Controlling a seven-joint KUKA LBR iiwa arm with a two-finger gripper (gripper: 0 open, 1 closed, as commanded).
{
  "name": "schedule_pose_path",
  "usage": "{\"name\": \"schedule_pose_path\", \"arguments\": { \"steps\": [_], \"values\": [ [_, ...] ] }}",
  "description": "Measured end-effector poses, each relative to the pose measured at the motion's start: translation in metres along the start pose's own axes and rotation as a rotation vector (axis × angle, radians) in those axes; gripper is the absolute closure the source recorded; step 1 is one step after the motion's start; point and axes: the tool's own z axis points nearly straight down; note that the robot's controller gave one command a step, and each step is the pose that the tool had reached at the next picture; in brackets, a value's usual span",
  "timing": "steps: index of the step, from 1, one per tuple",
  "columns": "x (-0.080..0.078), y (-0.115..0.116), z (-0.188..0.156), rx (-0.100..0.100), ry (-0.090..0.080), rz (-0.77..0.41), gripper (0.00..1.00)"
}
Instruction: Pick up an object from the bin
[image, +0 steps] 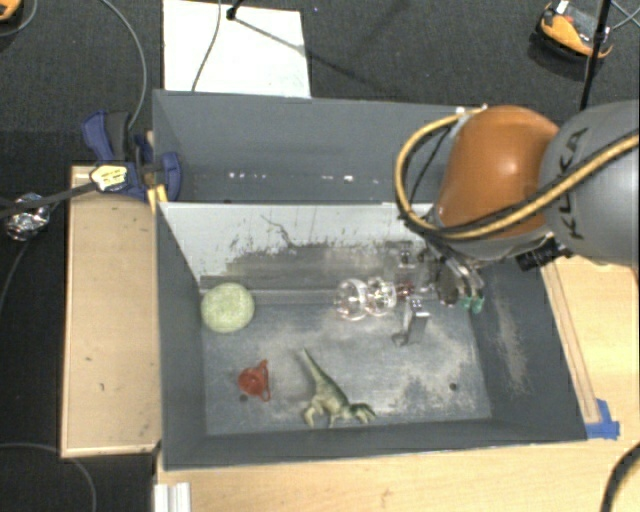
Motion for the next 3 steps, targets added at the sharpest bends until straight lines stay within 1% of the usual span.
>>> {"name": "schedule_pose_path", "arguments": {
  "steps": [1, 2, 3],
  "values": [
    [-0.002, 0.0, -0.005, 0.0, -0.009, 0.001, 0.0],
    [-0.017, -0.006, 0.055, 0.0, -0.012, 0.007, 0.0],
    [-0.024, -0.005, 0.102, -0.003, -0.023, 0.014, 0.0]
  ]
}}
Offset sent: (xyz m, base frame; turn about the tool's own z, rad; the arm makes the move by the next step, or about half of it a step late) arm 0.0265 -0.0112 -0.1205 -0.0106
